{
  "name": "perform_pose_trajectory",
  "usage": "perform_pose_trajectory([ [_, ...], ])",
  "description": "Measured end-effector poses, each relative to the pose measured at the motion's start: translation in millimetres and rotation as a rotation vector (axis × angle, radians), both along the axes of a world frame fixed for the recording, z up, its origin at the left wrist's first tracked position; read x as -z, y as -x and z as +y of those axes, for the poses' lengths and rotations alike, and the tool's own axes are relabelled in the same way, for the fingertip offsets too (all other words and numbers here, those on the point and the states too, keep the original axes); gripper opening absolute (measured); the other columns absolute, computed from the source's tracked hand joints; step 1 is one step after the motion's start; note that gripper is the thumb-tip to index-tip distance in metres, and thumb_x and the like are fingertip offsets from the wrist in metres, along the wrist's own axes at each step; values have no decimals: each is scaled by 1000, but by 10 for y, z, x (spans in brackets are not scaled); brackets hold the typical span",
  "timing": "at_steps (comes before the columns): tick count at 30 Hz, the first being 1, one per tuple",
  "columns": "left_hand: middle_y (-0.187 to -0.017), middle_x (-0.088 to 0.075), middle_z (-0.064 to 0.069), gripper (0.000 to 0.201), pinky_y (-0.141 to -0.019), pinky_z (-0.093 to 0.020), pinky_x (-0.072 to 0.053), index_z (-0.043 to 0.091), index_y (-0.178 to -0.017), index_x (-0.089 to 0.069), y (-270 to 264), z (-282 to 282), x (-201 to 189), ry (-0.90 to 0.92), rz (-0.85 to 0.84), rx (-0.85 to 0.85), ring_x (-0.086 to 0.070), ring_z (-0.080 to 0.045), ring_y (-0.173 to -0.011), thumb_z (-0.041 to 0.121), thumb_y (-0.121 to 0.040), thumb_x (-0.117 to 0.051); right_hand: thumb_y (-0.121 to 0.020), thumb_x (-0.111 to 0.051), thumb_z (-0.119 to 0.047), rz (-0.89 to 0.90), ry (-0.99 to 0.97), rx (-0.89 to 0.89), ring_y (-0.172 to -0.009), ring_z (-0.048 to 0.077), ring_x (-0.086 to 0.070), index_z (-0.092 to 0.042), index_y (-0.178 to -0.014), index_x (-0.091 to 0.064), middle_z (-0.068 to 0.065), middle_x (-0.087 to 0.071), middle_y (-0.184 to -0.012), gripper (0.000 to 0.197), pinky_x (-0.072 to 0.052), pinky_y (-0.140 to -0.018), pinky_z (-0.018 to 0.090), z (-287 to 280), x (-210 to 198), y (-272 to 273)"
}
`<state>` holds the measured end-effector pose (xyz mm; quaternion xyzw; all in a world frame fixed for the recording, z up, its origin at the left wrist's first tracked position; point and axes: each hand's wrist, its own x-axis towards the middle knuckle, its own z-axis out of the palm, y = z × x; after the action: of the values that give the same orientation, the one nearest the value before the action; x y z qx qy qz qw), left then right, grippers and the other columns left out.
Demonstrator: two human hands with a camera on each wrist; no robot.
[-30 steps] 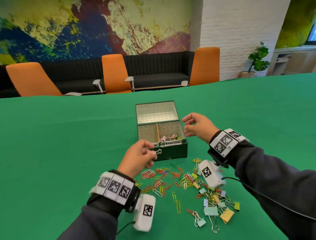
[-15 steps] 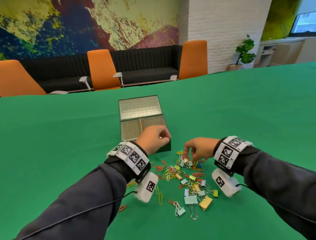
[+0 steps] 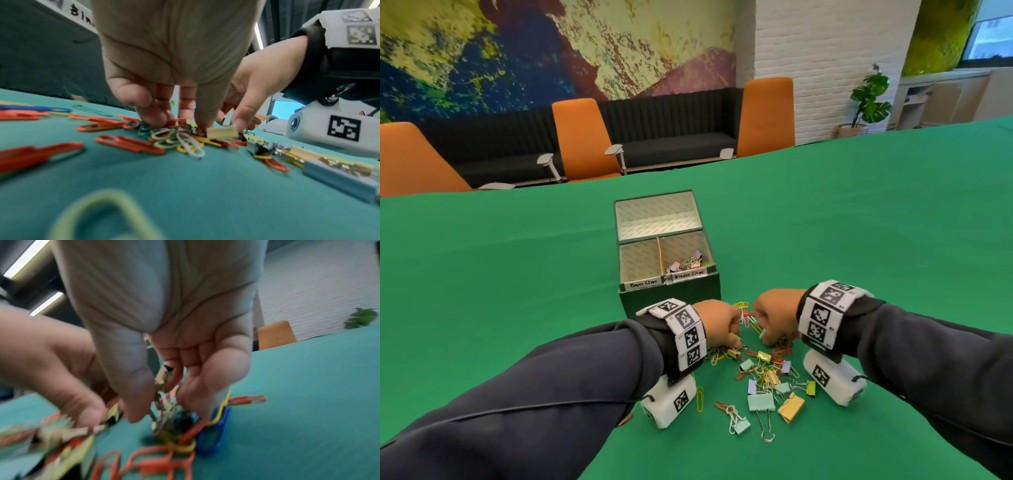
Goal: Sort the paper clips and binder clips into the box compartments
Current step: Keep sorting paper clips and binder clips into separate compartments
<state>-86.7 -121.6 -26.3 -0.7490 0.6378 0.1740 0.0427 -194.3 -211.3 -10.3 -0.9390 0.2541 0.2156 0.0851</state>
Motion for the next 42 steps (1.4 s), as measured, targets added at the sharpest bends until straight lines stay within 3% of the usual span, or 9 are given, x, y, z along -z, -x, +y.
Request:
perform_pose_trajectory([
  [3, -69, -44, 5, 26, -55, -22, -30, 21, -72, -43, -11, -16, 16, 23, 7, -11, -46, -18, -78, 27, -83, -65, -84, -65, -19, -227, -247, 119, -47, 5, -54, -18, -77, -46, -3, -57, -68, 20, -44, -47, 18, -133, -42, 138],
  [7, -83, -53, 1, 20, -67, -26, -38, 19, -78, -49, -70, 65, 0, 121, 94, -74, -49, -17, -80, 24, -80, -69, -82, -65, -2, -624, -559, 151, -49, -2, -57, -16, -77, -51, -2, -58, -70, 20, -49, -50, 17, -224, -114, 210],
  [16, -66, -55, 8, 24, -55, -13, -43, 22, -73, -50, -260, 496, -200, 482, 580, -263, -51, -2, -56, 11, -78, -71, -83, -52, 14, -795, -1011, 189, -55, 10, -62, -8, -84, -57, 4, -61, -66, 23, -55, -58, 21, -199, -12, 109],
  [18, -64, -57, 3, 21, -52, -15, -45, 18, -76, -52, -290, 590, -234, 563, 797, -318, -53, -2, -51, 3, -81, -66, -74, -68, 3, -856, -1228, 224, -57, 13, -65, -6, -86, -56, 3, -65, -65, 19, -56, -57, 24, -166, -26, 75],
  [21, -64, -61, 3, 17, -50, -17, -46, 16, -80, -55, -341, 705, -234, 677, 1044, -401, -56, -7, -52, -1, -84, -61, -45, -91, -19, -848, -1473, 245, -58, 18, -66, -6, -87, -57, 8, -68, -71, 56, -56, -54, 26, -129, -30, 19],
  [27, -59, -64, 7, 13, -45, -14, -45, 14, -88, -59, -356, 819, -123, 754, 1225, -511, -55, -4, -47, 1, -86, -58, -47, -90, -10, -835, -1730, 285, -57, 21, -65, -7, -87, -60, 15, -67, -73, 50, -57, -53, 28, -24, -44, -82],
  [32, -60, -65, 7, 14, -47, -16, -46, 15, -92, -61, -392, 868, -66, 750, 1237, -528, -54, -5, -48, 2, -86, -59, -60, -81, -3, -805, -1684, 336, -56, 20, -64, -6, -90, -56, 14, -67, -72, 39, -56, -53, 27, 27, -78, -140],
  [36, -61, -63, 6, 14, -44, -17, -45, 14, -89, -59, -465, 869, -96, 776, 1178, -557, -53, -4, -44, 1, -86, -58, -88, -45, 8, -882, -1229, 366, -52, 13, -62, -8, -89, -52, 13, -64, -74, 18, -55, -50, 20, 49, -311, -309],
  [42, -70, -59, -3, 13, -42, -13, -42, 13, -85, -57, -574, 830, -141, 836, 1074, -626, -54, -2, -45, 0, -85, -59, -91, -49, 1, -1106, -778, 528, -69, 16, -59, -12, -110, -49, 5, -57, -90, 23, -55, -67, 27, -27, -743, -743],
])
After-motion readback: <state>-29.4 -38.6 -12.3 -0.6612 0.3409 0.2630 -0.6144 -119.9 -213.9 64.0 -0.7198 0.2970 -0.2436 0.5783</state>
